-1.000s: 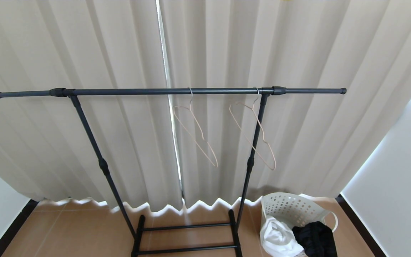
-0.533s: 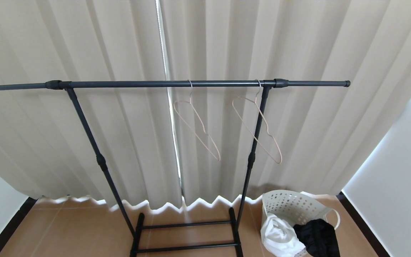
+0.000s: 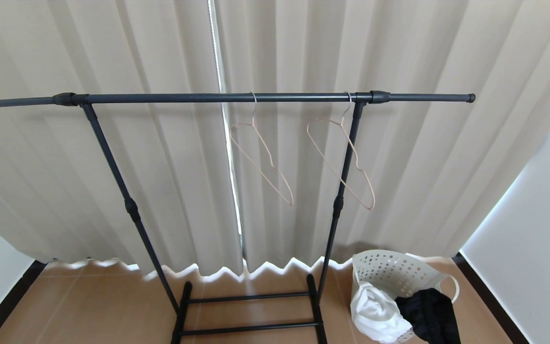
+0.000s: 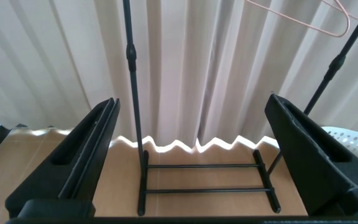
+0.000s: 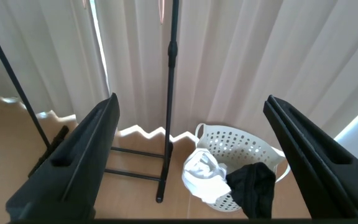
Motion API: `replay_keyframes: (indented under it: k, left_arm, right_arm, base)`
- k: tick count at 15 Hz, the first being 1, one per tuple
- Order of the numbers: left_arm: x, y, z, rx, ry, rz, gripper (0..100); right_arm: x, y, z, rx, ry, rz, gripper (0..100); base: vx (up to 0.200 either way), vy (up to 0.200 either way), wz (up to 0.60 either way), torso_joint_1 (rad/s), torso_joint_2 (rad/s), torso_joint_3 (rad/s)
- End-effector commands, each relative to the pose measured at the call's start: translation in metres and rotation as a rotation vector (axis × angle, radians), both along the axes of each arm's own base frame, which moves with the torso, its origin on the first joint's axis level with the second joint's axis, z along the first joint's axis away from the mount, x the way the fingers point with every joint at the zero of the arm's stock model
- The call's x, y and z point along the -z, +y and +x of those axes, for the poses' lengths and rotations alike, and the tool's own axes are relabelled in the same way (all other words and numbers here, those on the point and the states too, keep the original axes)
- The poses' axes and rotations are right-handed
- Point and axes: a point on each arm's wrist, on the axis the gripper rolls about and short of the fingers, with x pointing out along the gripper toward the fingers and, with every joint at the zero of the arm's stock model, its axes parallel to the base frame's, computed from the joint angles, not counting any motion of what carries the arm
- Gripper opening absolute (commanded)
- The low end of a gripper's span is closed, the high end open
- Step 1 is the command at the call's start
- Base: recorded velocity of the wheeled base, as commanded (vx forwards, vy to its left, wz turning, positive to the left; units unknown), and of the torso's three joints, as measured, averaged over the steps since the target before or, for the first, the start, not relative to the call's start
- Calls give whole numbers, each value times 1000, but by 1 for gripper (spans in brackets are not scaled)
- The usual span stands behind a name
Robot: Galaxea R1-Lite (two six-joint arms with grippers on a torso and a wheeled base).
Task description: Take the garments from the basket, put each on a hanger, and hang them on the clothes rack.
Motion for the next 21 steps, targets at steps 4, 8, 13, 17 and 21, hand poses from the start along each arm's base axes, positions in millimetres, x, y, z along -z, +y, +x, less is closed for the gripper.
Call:
replay_keyframes:
  k: [4, 8, 13, 17, 21]
  left_arm:
    - [0, 0, 0, 0, 1, -1, 100]
    - [0, 0, 0, 0, 3, -1, 100]
    - [0, 0, 0, 0, 3, -1, 100]
    - [0, 0, 0, -2, 3, -1, 100]
    - [0, 0, 0, -2, 3, -1, 100]
  right_arm:
    - [0, 0, 0, 0, 0, -1, 100]
    - [0, 0, 0, 0, 0, -1, 100]
    - [0, 0, 0, 0, 0, -1, 100]
    - [0, 0, 0, 0, 0, -1, 100]
    - [0, 0, 0, 0, 0, -1, 100]
  base:
    - [0, 0, 0, -154, 353, 194]
    - [0, 0, 0, -160, 381, 215]
    - [0, 0, 0, -208, 496, 287]
    - [0, 0, 0, -220, 543, 326]
    - [0, 0, 0, -192, 524, 326]
